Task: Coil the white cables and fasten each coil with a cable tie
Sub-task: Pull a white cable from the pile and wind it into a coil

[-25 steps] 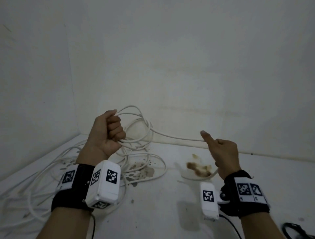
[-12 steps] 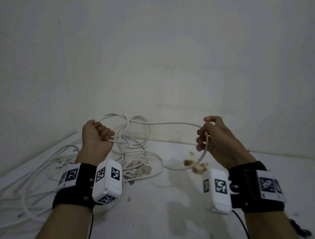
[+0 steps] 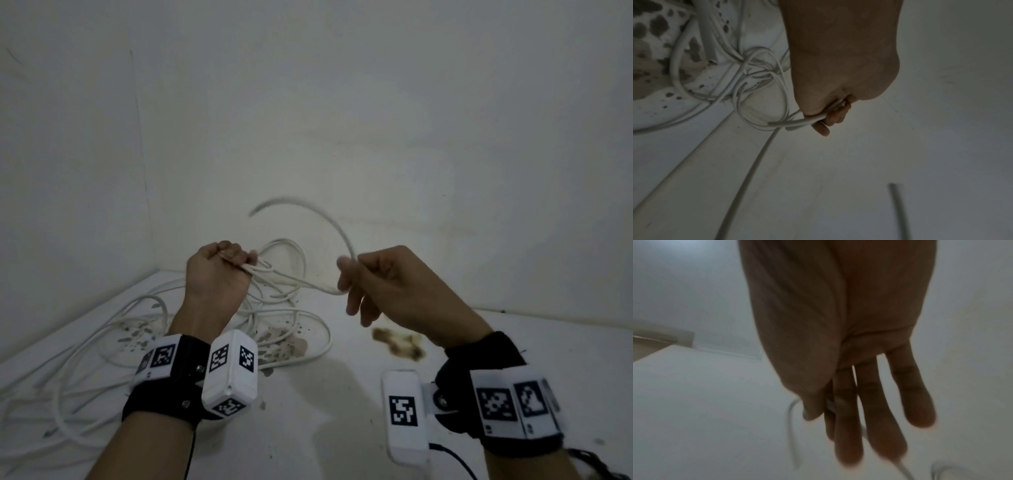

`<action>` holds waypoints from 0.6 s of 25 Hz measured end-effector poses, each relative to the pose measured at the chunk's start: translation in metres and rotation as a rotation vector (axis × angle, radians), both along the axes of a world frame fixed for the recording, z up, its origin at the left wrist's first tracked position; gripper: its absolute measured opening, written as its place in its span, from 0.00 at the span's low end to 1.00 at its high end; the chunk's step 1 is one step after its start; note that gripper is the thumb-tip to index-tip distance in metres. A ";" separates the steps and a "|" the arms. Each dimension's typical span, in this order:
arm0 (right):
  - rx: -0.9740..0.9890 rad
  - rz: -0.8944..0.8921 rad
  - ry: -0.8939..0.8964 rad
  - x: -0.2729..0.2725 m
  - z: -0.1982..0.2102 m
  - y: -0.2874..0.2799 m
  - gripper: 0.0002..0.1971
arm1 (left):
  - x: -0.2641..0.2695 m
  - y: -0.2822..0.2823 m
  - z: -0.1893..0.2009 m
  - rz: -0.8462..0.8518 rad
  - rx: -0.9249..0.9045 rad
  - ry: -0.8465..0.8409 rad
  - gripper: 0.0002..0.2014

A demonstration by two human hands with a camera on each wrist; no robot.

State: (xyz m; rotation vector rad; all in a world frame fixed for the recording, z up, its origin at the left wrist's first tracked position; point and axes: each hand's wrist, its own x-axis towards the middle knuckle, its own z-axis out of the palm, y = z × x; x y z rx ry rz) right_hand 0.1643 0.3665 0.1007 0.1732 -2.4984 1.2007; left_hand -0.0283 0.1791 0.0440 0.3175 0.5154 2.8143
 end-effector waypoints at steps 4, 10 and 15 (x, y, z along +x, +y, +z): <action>-0.449 -0.032 0.109 -0.008 0.001 -0.024 0.25 | 0.024 0.026 0.012 -0.049 -0.209 0.102 0.11; -0.768 0.139 -0.015 -0.014 0.001 -0.038 0.22 | 0.079 0.061 0.026 -0.173 -0.720 0.426 0.28; -0.860 0.144 0.003 -0.018 0.000 -0.028 0.19 | 0.089 0.068 0.021 -0.253 -0.755 0.431 0.28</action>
